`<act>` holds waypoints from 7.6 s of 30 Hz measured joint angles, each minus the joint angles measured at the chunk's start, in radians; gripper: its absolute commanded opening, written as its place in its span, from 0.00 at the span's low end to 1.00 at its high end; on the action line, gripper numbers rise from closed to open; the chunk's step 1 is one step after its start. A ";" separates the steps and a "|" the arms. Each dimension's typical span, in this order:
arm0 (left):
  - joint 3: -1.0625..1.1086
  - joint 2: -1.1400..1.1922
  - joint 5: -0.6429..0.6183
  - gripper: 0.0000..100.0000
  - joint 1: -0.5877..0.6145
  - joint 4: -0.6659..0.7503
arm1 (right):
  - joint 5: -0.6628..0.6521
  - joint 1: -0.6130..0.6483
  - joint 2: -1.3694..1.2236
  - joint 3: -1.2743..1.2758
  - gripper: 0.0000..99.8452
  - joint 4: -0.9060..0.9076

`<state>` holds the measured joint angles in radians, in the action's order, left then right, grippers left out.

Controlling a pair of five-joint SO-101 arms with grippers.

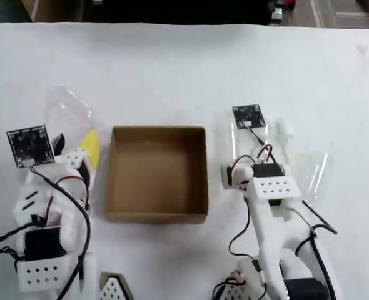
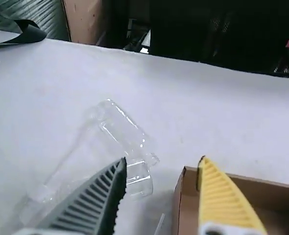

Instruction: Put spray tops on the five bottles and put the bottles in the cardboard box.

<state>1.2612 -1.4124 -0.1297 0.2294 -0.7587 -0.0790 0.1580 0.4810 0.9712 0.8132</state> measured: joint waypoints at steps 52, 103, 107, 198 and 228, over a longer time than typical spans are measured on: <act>0.005 -0.002 0.006 0.22 0.000 0.000 | 0.008 -0.046 -0.097 0.000 0.09 -0.143; 0.005 -0.002 0.006 0.23 -0.155 0.000 | -0.534 0.196 0.554 -0.210 0.02 0.545; 0.005 -0.011 -0.029 0.34 -0.163 0.000 | -0.540 0.219 0.554 -0.210 0.02 0.546; 0.155 -0.293 -0.068 0.35 -0.101 -0.026 | -0.190 0.327 -0.264 -1.020 0.02 0.695; 0.180 -0.293 -0.068 0.35 -0.097 0.029 | -0.132 0.310 -0.307 -1.180 0.02 0.888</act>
<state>1.4408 -1.7054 -0.1972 0.1327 -0.7296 -0.2110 0.4680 0.1741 -0.2087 1.7016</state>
